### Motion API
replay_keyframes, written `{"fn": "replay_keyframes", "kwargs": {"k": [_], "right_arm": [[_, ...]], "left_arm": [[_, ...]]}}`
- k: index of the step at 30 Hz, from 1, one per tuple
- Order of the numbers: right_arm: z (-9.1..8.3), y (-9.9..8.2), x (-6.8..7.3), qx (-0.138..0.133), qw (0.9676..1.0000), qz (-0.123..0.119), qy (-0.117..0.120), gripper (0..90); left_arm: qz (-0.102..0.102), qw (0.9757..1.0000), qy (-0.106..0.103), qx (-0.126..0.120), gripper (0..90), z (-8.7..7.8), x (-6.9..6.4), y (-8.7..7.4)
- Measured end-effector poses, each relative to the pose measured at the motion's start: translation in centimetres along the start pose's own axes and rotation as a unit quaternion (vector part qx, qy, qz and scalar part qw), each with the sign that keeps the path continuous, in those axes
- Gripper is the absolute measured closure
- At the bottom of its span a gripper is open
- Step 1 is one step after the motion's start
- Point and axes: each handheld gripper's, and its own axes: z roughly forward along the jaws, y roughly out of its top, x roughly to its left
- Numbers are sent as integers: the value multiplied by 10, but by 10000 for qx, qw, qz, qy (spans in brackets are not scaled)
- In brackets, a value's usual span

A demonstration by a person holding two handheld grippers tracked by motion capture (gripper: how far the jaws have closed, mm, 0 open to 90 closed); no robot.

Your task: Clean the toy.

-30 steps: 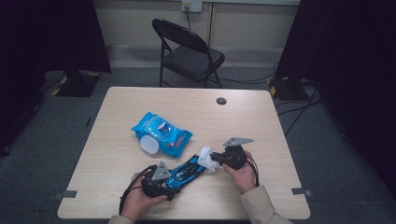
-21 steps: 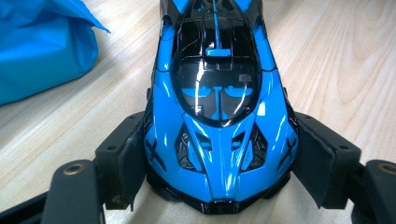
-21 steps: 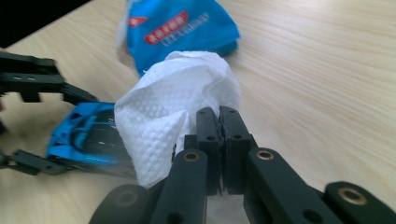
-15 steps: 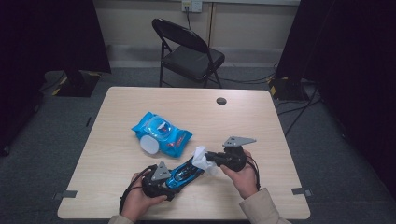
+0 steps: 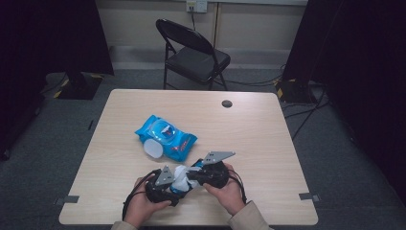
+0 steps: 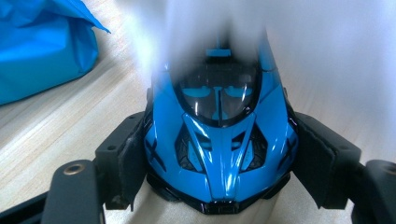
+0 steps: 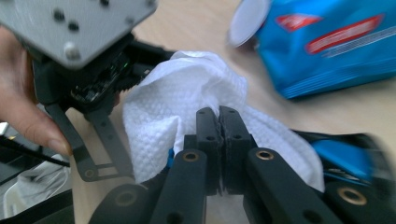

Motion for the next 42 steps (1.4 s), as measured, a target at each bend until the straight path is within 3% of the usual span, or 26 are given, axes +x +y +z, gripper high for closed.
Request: {"fn": "replay_keyframes", "kwargs": {"k": [11, 13, 32, 42], "right_arm": [[39, -16, 17, 380, 9989, -92, 264, 884], [42, -20, 18, 319, 9989, -88, 324, 884], [39, -25, 15, 137, 9992, -99, 354, 884], [29, -28, 6, 41, 9996, 24, 268, 885]], "left_arm": [[-1, 10000, 3, 3, 255, 0, 0, 0], [3, 10000, 3, 3, 256, 0, 0, 0], [1, 10000, 12, 6, 256, 0, 0, 0], [-6, 10000, 12, 6, 256, 0, 0, 0]]}}
